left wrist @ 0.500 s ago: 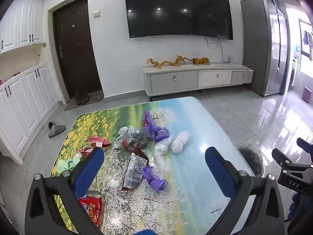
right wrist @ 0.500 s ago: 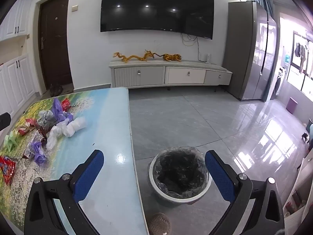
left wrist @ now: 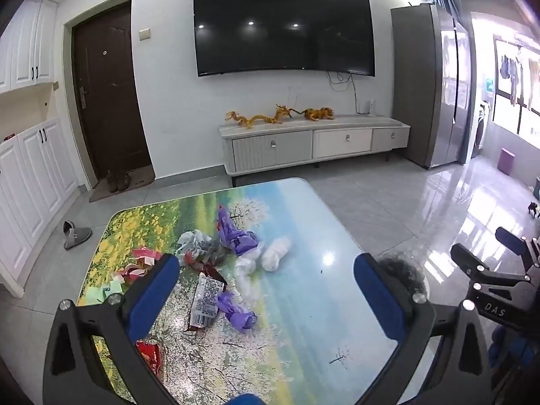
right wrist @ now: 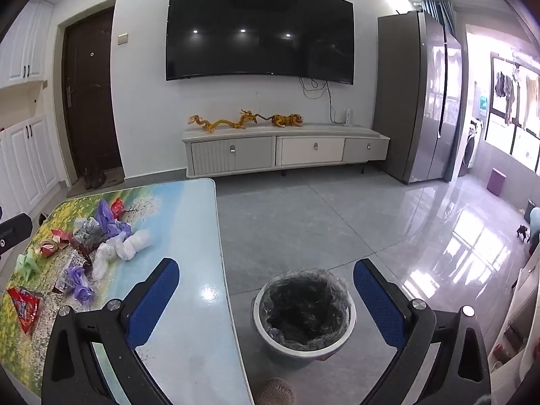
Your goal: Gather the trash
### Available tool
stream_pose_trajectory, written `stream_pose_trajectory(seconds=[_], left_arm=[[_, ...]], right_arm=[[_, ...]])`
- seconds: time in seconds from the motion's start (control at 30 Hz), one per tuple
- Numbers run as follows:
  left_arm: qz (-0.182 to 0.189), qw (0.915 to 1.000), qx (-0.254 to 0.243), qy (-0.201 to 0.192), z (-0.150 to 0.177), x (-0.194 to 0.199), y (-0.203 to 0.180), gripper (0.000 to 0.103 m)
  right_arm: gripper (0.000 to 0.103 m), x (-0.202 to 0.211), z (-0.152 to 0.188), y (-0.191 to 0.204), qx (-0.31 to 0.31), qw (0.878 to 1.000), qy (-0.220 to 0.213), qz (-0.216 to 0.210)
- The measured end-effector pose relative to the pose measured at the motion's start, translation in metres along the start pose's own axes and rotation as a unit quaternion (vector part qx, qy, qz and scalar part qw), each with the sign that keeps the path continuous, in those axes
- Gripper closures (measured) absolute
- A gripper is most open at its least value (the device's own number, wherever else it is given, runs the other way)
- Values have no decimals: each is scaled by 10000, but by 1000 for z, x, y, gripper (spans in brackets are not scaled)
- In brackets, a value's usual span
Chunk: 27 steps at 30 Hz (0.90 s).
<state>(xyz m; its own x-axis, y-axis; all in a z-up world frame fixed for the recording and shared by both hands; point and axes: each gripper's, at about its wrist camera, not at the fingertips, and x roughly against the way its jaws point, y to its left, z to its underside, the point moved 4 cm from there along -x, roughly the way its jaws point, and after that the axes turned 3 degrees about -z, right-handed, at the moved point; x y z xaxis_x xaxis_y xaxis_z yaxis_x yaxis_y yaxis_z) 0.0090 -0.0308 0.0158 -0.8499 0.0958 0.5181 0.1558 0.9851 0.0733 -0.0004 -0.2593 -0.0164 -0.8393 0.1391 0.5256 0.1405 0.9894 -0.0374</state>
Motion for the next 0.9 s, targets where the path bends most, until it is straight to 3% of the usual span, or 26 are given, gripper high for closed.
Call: stream_pose_trajectory(seconds=[0.37, 0.9], left_arm=[[-218, 9996, 117, -132, -12, -7, 6, 0], [-78, 9999, 74, -37, -28, -71, -51, 0]], right_arm=[[0, -18, -8, -1, 120, 9997, -48, -222], [0, -53, 8, -45, -85, 9994, 318, -61]])
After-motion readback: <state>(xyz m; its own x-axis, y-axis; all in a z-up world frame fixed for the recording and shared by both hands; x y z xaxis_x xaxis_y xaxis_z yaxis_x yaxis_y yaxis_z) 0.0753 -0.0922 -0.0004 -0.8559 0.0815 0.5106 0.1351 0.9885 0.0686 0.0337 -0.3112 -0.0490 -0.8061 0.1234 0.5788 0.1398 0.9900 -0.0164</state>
